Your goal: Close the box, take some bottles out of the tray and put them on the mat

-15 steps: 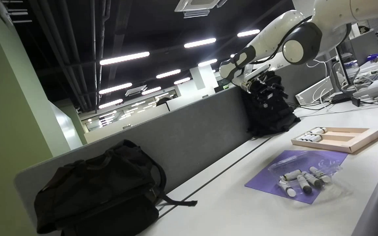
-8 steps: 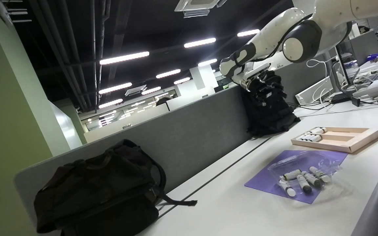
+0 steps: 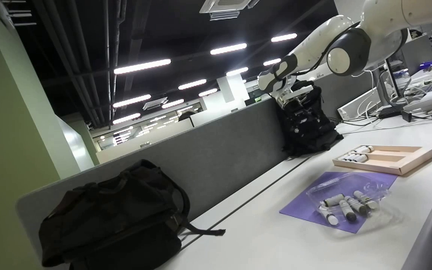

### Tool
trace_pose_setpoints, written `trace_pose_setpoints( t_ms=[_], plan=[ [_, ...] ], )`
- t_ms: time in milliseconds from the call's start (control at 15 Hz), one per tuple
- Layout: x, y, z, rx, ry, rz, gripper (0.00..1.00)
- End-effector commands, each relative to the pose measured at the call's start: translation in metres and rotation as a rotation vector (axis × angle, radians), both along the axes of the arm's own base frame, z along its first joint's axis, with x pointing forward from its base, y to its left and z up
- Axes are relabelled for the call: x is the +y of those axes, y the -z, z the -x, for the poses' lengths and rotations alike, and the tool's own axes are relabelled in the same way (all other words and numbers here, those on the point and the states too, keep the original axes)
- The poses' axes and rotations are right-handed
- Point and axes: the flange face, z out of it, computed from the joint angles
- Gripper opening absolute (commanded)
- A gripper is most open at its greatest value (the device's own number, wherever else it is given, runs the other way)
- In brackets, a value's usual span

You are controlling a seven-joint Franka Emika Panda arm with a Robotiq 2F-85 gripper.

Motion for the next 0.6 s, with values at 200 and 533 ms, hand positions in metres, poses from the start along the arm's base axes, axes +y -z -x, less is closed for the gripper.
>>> trace_pose_setpoints(
  t_ms=[200, 533],
  plan=[
    [-0.025, -0.039, -0.017, -0.236, 0.072, -0.081, 1.0],
    [-0.032, -0.047, -0.01, -0.205, 0.069, -0.061, 1.0]
  ],
)
